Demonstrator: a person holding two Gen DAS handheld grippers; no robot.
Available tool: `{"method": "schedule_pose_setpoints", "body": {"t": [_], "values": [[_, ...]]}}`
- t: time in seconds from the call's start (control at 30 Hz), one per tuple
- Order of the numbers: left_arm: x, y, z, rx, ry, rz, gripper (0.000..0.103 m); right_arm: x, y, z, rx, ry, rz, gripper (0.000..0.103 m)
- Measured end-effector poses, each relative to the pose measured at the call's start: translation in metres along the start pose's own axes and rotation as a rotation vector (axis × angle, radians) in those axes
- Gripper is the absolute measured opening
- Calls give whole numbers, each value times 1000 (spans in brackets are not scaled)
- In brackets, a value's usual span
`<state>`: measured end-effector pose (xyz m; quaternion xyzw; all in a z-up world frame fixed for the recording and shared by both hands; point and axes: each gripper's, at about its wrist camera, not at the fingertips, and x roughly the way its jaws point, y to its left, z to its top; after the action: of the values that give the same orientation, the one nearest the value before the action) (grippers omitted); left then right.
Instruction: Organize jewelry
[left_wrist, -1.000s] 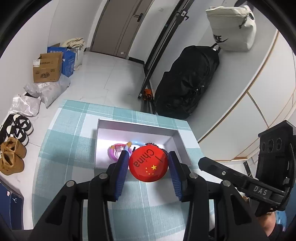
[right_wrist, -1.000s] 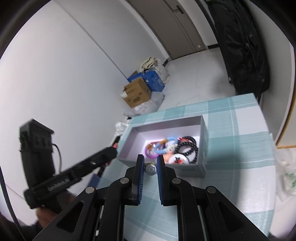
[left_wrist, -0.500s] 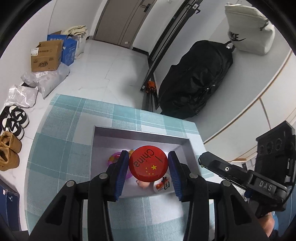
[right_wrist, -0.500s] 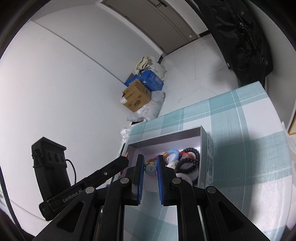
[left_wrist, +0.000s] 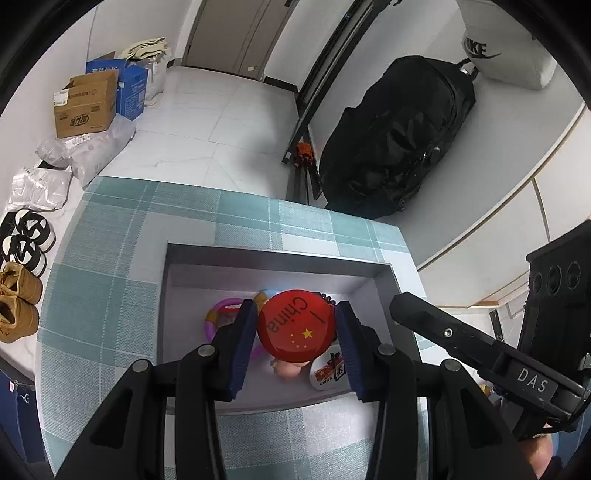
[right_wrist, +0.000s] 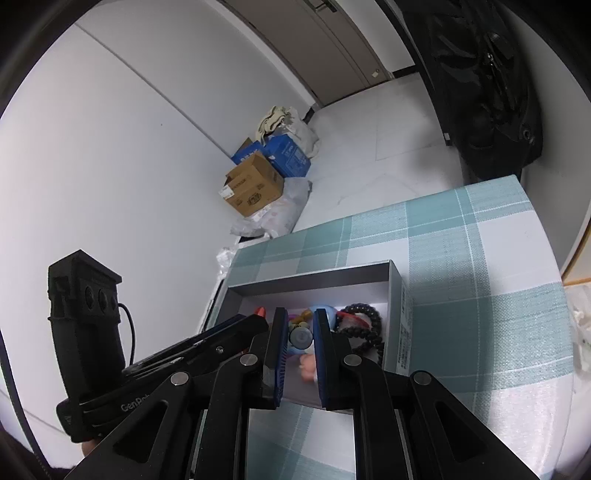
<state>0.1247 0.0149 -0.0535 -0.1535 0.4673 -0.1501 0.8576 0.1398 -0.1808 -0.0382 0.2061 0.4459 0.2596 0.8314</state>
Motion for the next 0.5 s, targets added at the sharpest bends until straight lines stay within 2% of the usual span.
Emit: {"method": "schedule_pose_setpoints", "body": {"t": [0.23,0.33,0.4,0.47,0.5], "values": [[1,1,0,-16,-4,6,38,1,1,-1,-6,8,-26,15],[7,4,3,-45,39,8,38,-2,-1,0,4,-3,-42,16],[7,6,3,-49,49,-5,40,-5,-2,1,7,-13,-32,22],[3,6,2,-51,34,-6,50,-11,-1,1,5,-37,-34,31],[2,5,2,-53,28,-11,61,-14,-1,2,5,-52,-26,35]]}}
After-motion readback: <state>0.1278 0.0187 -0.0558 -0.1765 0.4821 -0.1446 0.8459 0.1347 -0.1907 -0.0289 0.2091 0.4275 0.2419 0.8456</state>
